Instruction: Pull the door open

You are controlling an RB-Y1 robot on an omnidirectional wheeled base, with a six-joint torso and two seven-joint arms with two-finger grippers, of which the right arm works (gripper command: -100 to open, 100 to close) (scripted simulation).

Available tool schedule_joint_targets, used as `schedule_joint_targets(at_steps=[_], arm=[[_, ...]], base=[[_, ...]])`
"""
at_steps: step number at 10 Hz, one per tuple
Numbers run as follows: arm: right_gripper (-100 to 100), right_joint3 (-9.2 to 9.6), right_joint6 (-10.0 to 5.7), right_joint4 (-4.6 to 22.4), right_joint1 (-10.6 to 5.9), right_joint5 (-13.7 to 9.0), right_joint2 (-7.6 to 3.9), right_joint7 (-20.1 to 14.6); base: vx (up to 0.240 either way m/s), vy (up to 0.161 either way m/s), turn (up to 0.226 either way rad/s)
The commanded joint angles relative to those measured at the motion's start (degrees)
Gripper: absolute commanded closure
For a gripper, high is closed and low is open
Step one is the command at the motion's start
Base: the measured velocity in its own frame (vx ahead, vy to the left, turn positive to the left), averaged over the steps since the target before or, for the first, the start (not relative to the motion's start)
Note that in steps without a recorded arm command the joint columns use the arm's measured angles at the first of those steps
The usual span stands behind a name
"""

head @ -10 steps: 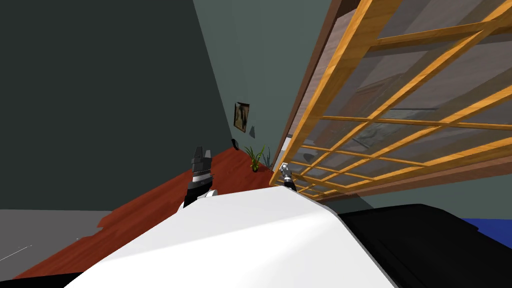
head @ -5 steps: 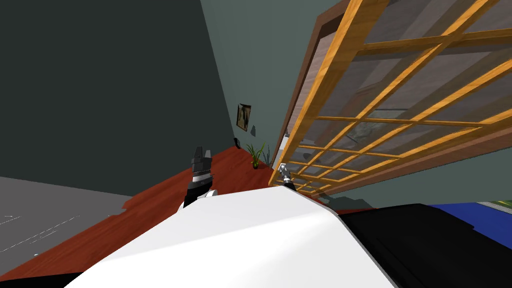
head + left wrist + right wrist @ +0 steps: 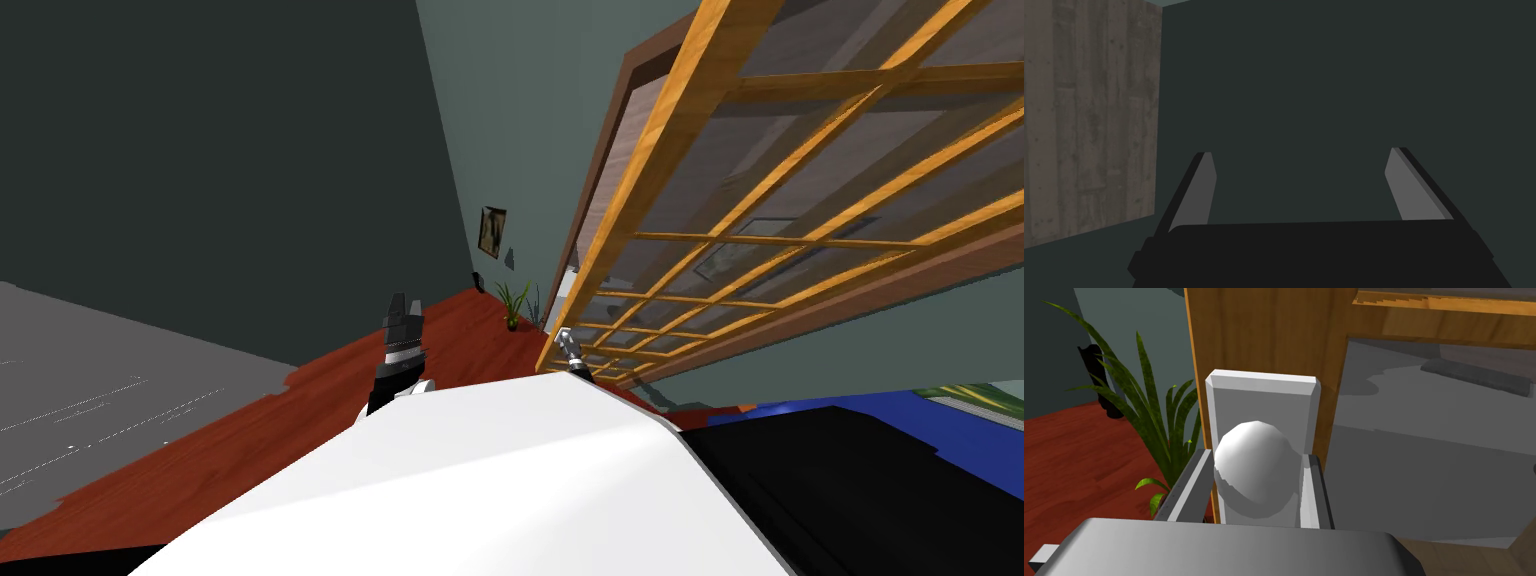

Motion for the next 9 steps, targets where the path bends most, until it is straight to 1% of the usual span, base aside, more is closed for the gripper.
schedule_joint_targets(at_steps=[1, 3, 4, 5, 6, 9], arm=[[100, 1.02, -0.51, -0.91, 0.81, 0.46, -0.89, -0.88], [100, 2.11, -1.12, -1.25, 1.29, 0.98, -1.67, -1.84], [100, 1.7, -0.66, -1.29, 1.31, 0.77, -1.52, -1.41], [100, 2.93, -1.79, -1.3, 2.14, 1.35, -2.33, -2.54], [100, 3.2, -2.11, -1.3, 2.3, 1.48, -2.55, -2.8], [100, 5.08, -4.3, -1.35, 3.43, 2.42, -4.06, -4.67]], base=[[-0.195, -0.008, 0.06], [-0.209, 0.003, 0.042], [-0.083, -0.01, 0.01], [-0.154, -0.021, 0.14], [-0.215, -0.036, 0.11], [-0.186, -0.048, 0.102]])
